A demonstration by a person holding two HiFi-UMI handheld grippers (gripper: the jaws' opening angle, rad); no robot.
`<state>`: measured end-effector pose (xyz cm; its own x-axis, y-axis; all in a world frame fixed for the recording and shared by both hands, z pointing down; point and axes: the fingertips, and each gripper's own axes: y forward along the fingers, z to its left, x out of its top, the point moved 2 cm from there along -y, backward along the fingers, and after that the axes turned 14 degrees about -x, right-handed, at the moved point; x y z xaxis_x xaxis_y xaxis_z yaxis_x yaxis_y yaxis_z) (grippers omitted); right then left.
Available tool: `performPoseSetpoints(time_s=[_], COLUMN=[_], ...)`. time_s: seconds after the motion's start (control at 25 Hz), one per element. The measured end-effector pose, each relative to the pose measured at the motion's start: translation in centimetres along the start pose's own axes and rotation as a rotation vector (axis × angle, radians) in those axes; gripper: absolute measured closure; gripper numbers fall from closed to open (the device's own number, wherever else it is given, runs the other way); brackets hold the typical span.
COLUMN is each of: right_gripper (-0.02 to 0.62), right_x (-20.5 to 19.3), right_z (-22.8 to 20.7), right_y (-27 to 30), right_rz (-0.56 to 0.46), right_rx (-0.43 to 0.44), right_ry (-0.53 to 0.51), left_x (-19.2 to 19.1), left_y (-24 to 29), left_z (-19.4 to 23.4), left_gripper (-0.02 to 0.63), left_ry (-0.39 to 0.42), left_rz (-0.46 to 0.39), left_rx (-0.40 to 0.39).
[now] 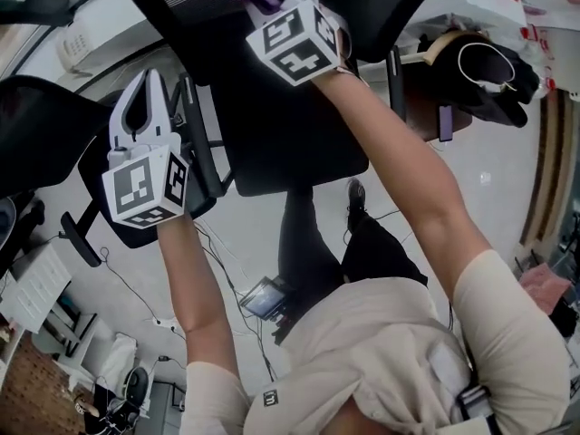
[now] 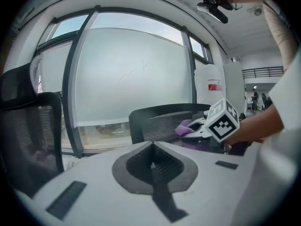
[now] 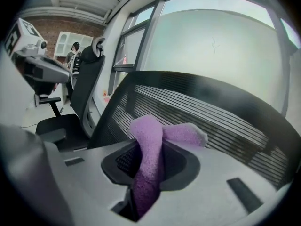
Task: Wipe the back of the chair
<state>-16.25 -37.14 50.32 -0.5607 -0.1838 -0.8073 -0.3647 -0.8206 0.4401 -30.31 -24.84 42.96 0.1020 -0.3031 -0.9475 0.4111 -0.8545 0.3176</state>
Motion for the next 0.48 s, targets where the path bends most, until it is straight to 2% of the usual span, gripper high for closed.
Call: performPoseSetpoints(time_s=[0.32,0.48], right_gripper=[0.509,0.509], right_x=[-10.6,-12.7], right_z=[-15.6,-18.8], right_y=[-6.0,-8.4], right_rz=[0.122,0.128], right_rx=[-0.237,-0.283], right_ry=[0.11,0.142], left_x=[2.2,2.8], left_y=[6.6,9.0], left_z=[-8.4,-12.1], left_gripper=[0.598,0.598], left_ry=[0.047,0.067], left_rz=[-0.003,0.004], left_rx=[-0.151,-0.21])
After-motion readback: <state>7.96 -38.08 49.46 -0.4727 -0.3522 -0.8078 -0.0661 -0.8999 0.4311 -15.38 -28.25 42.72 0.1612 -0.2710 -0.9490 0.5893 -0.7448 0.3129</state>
